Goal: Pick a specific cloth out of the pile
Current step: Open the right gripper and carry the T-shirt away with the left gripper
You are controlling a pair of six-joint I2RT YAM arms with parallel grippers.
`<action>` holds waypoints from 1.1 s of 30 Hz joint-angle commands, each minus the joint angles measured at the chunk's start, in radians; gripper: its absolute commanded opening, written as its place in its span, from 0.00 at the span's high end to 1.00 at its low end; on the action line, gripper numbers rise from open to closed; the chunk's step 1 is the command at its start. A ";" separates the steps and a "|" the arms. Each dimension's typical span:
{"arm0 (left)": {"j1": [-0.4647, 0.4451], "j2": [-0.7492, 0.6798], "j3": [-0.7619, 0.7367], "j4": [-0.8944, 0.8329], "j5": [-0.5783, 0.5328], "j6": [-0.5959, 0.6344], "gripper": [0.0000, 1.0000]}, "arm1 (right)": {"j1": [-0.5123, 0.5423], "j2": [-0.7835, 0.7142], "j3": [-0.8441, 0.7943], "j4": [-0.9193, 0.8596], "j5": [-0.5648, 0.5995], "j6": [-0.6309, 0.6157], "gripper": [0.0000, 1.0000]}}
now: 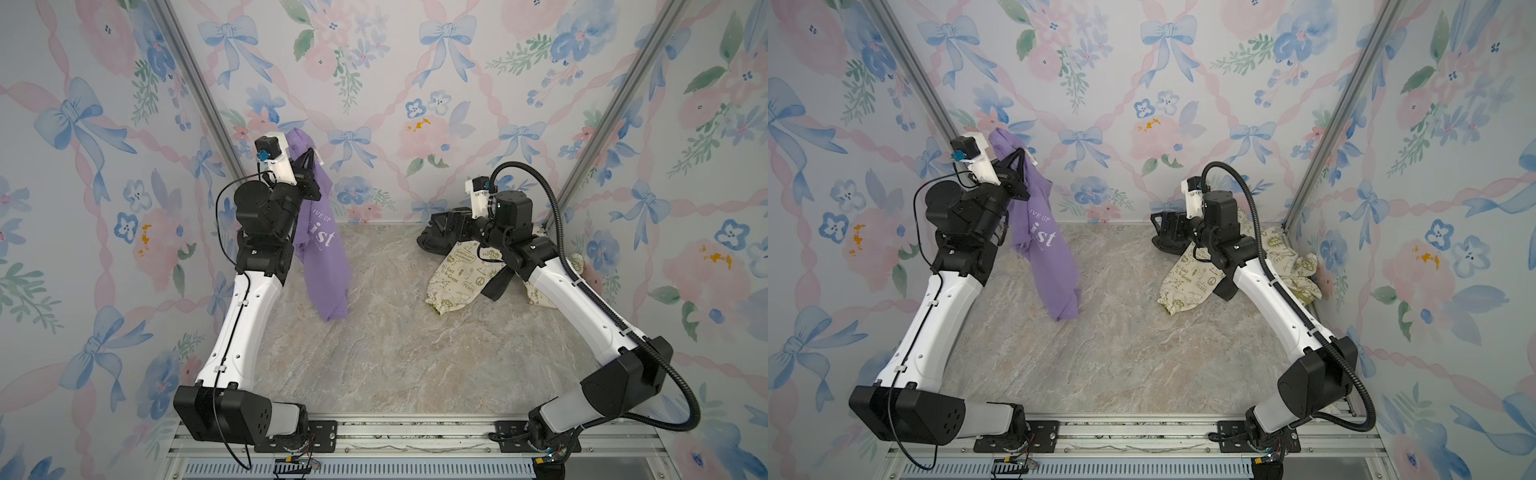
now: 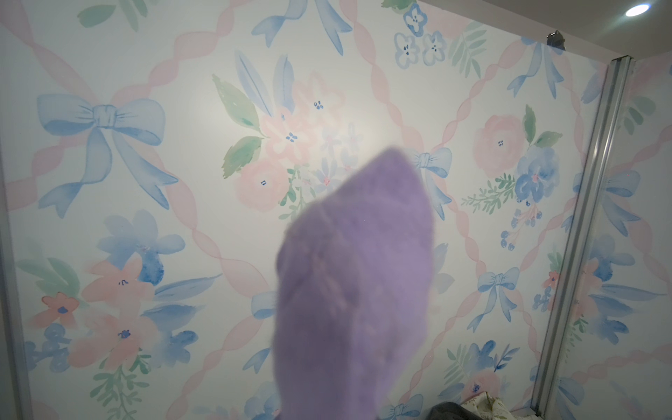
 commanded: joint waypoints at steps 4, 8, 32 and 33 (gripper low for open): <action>0.007 0.092 0.067 -0.018 -0.019 -0.025 1.00 | 0.010 0.028 0.047 -0.006 -0.017 -0.002 0.03; 0.009 0.182 0.123 -0.006 -0.008 -0.021 1.00 | 0.008 0.037 0.056 -0.012 -0.016 -0.011 0.03; 0.101 0.376 0.415 -0.022 0.083 0.036 1.00 | -0.028 0.138 0.142 0.017 -0.049 0.016 0.03; 0.099 0.340 0.353 -0.023 0.079 0.036 1.00 | -0.029 0.138 0.140 0.016 -0.050 0.019 0.03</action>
